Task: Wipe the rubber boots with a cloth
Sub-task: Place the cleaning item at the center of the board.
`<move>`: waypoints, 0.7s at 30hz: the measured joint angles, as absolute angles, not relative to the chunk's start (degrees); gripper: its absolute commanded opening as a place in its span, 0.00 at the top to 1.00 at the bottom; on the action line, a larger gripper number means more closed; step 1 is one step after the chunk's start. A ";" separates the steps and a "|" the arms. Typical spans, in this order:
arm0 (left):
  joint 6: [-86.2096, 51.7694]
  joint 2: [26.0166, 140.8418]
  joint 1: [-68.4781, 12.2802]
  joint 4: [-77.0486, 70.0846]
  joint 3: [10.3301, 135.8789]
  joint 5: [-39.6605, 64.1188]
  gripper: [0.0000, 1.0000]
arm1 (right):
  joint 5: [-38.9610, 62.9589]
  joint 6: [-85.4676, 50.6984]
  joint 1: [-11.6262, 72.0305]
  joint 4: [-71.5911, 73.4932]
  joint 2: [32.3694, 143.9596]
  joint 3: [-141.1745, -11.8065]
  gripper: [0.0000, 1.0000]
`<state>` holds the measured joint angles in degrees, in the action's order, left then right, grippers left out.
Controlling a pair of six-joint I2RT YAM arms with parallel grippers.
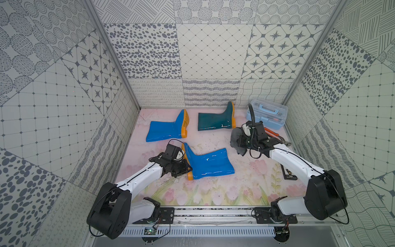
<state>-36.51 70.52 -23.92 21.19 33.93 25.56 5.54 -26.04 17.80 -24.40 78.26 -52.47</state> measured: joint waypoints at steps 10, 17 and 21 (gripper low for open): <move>-34.85 73.25 -24.21 23.53 36.42 25.85 1.00 | 7.88 -23.42 5.50 -24.27 81.54 -45.04 0.51; -34.41 74.00 -24.86 24.14 37.32 25.32 1.00 | 3.55 -22.72 5.61 -30.72 74.35 -46.54 0.18; -34.02 74.81 -25.63 23.57 37.93 25.21 1.00 | 0.27 -21.91 5.61 -35.14 67.72 -50.52 0.05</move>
<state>-34.02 74.81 -25.63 23.57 37.93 25.21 0.27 -21.91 5.61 -35.14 67.72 -50.52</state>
